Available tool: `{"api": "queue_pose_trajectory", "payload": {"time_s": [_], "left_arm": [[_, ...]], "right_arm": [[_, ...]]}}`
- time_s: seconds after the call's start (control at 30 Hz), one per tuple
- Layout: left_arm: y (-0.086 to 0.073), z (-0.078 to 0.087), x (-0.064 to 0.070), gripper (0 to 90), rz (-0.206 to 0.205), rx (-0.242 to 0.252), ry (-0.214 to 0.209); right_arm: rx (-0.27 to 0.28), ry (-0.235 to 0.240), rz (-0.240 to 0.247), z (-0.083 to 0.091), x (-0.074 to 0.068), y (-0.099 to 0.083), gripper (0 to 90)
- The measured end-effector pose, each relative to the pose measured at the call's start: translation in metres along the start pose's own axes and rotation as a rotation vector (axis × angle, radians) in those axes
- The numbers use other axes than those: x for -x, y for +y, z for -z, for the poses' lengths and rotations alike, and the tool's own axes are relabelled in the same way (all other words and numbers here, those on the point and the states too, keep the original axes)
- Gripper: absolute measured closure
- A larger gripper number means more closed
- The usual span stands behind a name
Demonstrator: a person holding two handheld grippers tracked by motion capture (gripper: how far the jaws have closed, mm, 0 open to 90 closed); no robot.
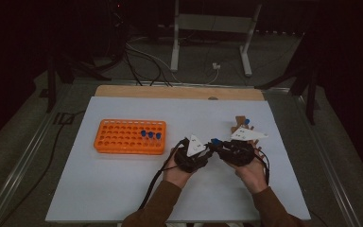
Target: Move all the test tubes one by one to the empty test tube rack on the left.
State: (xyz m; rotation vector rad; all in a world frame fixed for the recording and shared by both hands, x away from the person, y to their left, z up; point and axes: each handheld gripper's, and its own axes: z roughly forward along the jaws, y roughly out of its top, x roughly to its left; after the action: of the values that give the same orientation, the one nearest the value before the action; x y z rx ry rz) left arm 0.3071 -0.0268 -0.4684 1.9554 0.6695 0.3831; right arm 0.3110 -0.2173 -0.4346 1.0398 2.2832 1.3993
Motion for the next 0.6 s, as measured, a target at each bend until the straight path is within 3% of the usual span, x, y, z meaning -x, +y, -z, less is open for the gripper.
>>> {"api": "queue_pose_trajectory", "payload": {"time_s": [0.47,0.6], "left_arm": [[-0.0007,-0.0017,0.0026,78.3,-0.005,0.014,-0.017],[-0.0008,-0.0014,0.0015,78.4,-0.002,0.010,-0.013]], "right_arm": [[-0.004,0.009,-0.010,0.0006,0.0020,0.0000,76.1],[0.006,0.013,-0.015,0.0021,0.0034,0.0004,66.3]]}}
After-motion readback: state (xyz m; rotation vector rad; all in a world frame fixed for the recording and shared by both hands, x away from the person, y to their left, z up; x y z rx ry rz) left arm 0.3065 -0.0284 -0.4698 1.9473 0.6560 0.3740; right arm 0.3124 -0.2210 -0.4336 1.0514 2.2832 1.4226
